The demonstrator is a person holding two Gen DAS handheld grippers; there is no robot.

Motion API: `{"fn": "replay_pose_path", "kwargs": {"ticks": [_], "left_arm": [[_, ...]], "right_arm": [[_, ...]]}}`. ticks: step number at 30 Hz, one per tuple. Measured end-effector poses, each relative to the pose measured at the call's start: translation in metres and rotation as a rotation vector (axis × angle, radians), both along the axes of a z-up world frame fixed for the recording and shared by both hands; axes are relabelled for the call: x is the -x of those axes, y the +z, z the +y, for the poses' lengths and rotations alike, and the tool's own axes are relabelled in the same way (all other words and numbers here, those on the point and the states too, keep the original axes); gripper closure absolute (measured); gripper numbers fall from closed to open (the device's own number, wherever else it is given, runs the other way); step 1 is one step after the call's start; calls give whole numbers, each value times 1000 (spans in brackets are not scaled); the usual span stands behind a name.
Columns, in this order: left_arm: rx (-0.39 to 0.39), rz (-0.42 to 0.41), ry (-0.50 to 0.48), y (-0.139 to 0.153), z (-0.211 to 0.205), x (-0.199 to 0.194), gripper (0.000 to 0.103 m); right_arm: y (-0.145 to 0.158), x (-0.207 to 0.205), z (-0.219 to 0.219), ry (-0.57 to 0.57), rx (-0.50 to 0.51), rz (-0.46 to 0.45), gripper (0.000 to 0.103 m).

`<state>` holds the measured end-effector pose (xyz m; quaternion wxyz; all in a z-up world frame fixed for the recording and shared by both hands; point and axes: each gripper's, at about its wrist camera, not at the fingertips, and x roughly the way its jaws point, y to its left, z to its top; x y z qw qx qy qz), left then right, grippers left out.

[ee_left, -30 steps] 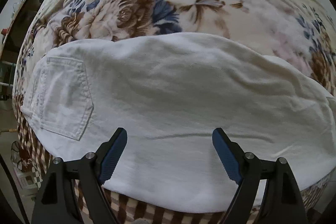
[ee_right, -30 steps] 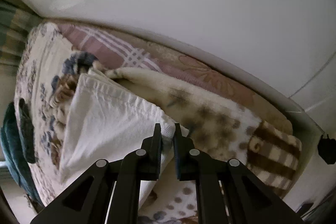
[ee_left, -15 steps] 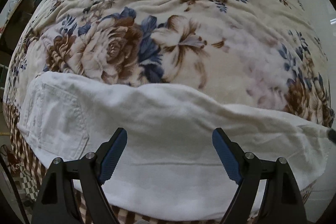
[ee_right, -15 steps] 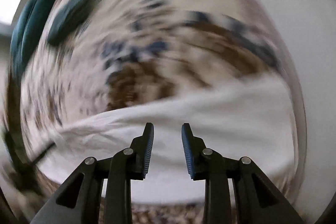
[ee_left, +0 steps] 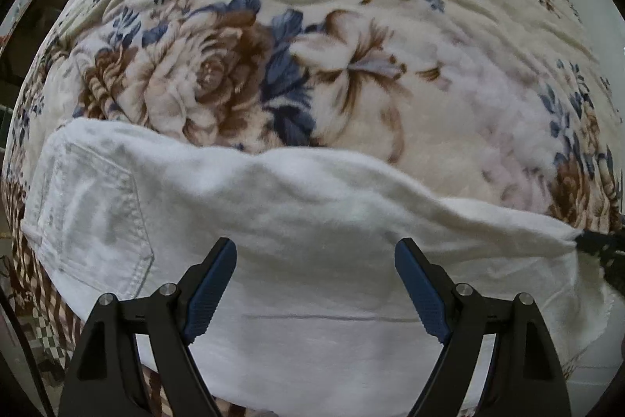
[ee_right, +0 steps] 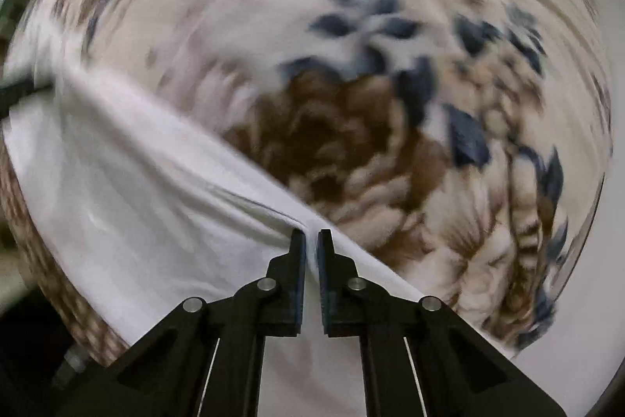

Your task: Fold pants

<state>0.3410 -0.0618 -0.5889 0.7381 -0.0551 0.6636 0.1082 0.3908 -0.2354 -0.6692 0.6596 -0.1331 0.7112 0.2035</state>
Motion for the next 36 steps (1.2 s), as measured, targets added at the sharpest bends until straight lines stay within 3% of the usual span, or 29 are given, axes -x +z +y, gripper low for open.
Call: {"fn": "replay_pose_path", "kwargs": {"ticks": [7, 9, 10, 14, 16, 18, 20, 21, 23, 24, 26, 30, 32, 34, 36], "left_arm": [[-13, 26, -11, -12, 3, 3, 20], [-14, 26, -4, -10, 8, 2, 20], [-5, 22, 7, -7, 12, 2, 20], [-7, -8, 22, 12, 26, 4, 20], [-4, -22, 33, 21, 36, 6, 20], [0, -27, 39, 26, 45, 7, 20], [-2, -23, 47, 28, 53, 9, 20], [0, -23, 52, 28, 58, 11, 20], [3, -8, 57, 22, 69, 9, 20], [11, -1, 60, 18, 75, 9, 20], [42, 14, 70, 9, 85, 9, 20], [109, 39, 93, -2, 104, 2, 20], [150, 39, 106, -3, 112, -4, 20], [183, 35, 103, -3, 117, -10, 20], [190, 37, 83, -6, 118, -17, 20]], "right_arm": [[-15, -6, -66, -520, -187, 76, 96], [-34, -5, -89, -685, -264, 180, 95], [-36, -4, -94, -708, -270, 199, 94], [13, -6, -80, -628, -223, 94, 70], [48, 0, -58, -536, -272, 15, 45], [67, 1, -14, -368, -317, 3, 39], [65, 0, 38, -151, -307, 22, 39], [58, -1, 63, -69, -283, 23, 43], [39, -8, 99, 75, -236, 42, 85], [26, -14, 106, 112, -204, 85, 100], [7, -38, 106, 53, -165, 127, 100], [0, -75, 64, -224, -80, 127, 100], [16, -81, 38, -399, -122, 152, 100], [44, -72, 29, -456, -226, 148, 99], [51, -57, 37, -466, -295, 206, 99]]}}
